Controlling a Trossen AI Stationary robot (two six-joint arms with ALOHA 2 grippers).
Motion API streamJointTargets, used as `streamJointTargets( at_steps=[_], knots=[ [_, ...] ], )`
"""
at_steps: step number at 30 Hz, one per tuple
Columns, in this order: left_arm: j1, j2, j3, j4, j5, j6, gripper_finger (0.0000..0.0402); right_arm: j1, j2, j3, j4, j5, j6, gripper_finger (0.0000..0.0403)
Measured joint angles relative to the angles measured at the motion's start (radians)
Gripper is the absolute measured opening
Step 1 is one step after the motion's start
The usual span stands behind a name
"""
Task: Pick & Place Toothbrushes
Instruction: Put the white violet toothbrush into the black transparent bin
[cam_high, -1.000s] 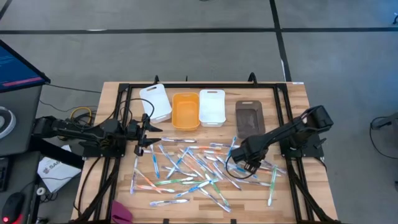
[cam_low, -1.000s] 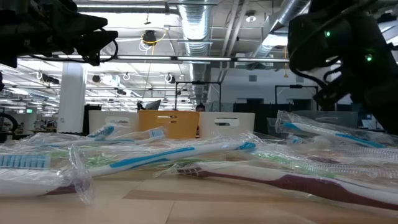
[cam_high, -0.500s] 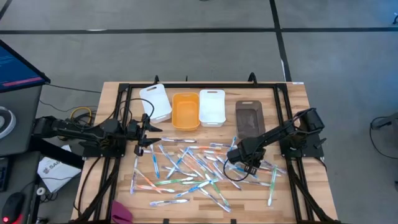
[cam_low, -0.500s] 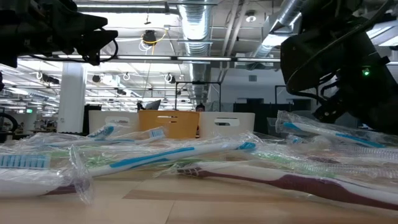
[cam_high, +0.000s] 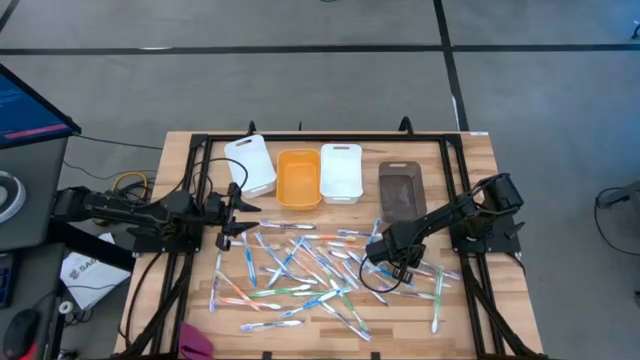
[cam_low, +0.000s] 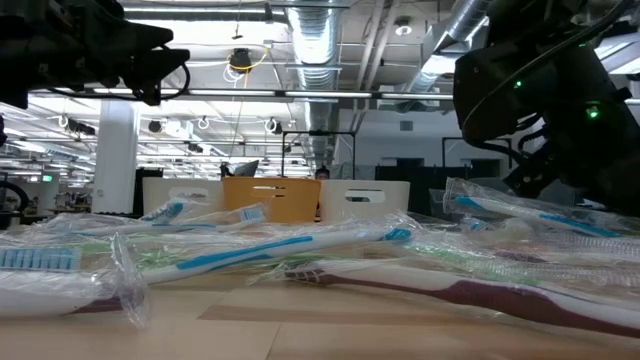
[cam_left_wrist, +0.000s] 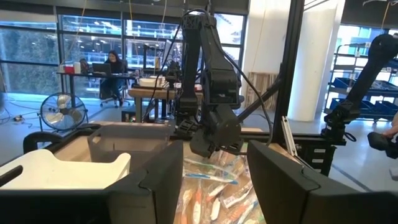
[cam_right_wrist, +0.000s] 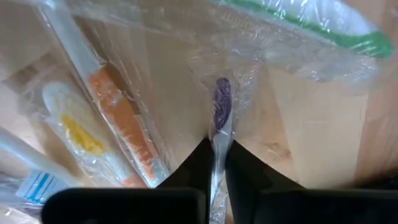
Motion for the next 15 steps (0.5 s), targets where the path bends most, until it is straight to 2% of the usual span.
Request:
streamJointTargets(
  at_steps=[8, 15],
  knots=[
    [0.000, 0.029, 0.000, 0.002, 0.000, 0.006, 0.0172, 0.000, 0.001, 0.014, -0.014, 0.007, 0.007, 0.0014],
    [0.000, 0.050, 0.000, 0.005, 0.000, 0.007, 0.0172, 0.011, 0.006, 0.103, -0.116, 0.046, 0.007, 0.0013]
  ],
)
